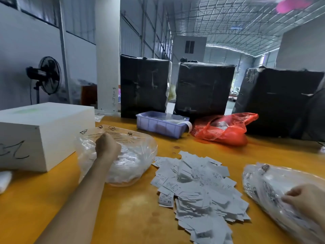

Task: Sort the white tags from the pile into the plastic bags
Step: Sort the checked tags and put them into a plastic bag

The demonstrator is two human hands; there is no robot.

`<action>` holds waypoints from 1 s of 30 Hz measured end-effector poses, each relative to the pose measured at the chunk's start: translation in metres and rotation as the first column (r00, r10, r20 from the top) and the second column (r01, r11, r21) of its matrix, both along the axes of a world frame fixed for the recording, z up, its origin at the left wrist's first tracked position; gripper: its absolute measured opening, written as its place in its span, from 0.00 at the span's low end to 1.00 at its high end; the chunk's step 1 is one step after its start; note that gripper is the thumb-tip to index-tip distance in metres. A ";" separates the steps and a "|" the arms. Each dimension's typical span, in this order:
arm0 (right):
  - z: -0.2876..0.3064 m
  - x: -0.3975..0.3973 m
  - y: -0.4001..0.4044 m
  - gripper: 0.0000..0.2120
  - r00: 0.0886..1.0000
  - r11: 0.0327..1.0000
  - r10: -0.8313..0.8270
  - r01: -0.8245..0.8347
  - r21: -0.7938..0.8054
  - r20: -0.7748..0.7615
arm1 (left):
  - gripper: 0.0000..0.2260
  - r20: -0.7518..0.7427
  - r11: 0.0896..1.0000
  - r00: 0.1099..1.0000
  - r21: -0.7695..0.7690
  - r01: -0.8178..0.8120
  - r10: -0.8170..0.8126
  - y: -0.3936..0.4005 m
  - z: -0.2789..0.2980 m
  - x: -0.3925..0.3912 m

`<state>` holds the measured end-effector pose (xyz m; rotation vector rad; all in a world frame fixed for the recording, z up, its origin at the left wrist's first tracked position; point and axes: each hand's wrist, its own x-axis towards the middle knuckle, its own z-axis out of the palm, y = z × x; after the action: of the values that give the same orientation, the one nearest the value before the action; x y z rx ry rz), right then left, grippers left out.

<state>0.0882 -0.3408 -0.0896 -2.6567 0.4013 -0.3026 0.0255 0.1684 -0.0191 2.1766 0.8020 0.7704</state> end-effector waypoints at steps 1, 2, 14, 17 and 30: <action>0.009 -0.009 0.010 0.18 1.000 1.000 -0.008 0.008 -0.005 0.013 | 0.07 -0.026 1.000 1.000 0.026 0.007 -0.006 -0.002 0.001 0.000; 0.018 -0.018 0.021 0.18 1.000 1.000 -0.009 0.009 -0.008 0.017 | 0.06 -0.053 0.998 0.999 0.058 0.012 -0.008 -0.005 0.001 0.000; 0.035 -0.038 0.037 0.17 1.000 0.996 0.017 -0.019 0.084 0.025 | 0.22 -0.059 0.905 0.976 0.368 0.215 -0.208 -0.081 0.017 0.012; 0.033 -0.037 0.035 0.11 0.999 0.992 0.018 -0.022 0.122 0.034 | 0.23 -0.014 0.857 0.939 0.405 0.319 -0.343 -0.110 0.016 0.007; 0.023 -0.040 0.025 0.06 0.844 0.866 -0.295 0.039 0.499 0.448 | 0.18 -0.067 0.635 0.721 0.423 0.647 -0.690 -0.175 -0.018 -0.001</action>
<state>0.0486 -0.3163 -0.0664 -1.9578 0.4669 -0.8345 0.0248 -0.0066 -0.0376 2.5194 -0.3042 0.6757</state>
